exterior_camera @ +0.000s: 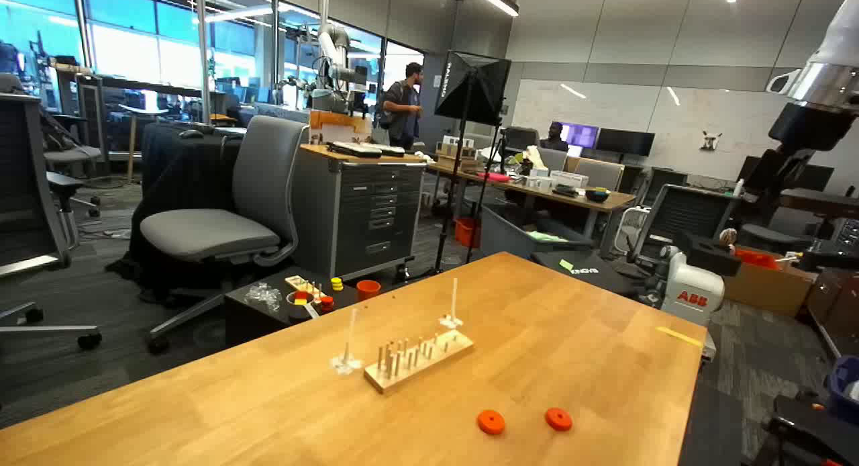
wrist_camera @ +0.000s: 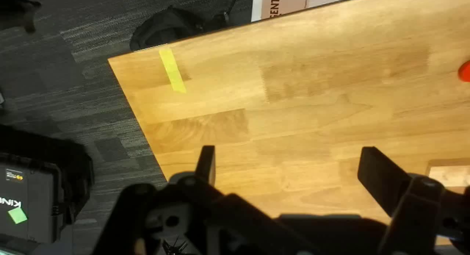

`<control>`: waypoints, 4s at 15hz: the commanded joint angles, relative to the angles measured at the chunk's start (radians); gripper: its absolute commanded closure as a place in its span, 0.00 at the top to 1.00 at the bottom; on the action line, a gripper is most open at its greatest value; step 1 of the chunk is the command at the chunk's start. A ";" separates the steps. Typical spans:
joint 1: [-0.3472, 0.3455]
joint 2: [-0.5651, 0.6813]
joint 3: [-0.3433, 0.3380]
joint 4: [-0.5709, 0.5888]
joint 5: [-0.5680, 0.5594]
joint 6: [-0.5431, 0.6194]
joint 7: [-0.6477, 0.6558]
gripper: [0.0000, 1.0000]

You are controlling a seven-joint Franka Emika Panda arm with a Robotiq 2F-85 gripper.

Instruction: Put one orange hoop on the wooden platform

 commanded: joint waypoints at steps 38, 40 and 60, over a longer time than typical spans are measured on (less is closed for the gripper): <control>0.321 0.574 0.351 0.266 0.223 0.072 0.258 1.00; 0.332 0.686 0.335 0.338 0.269 0.031 0.174 1.00; 0.450 1.112 0.325 0.530 0.287 0.291 0.332 1.00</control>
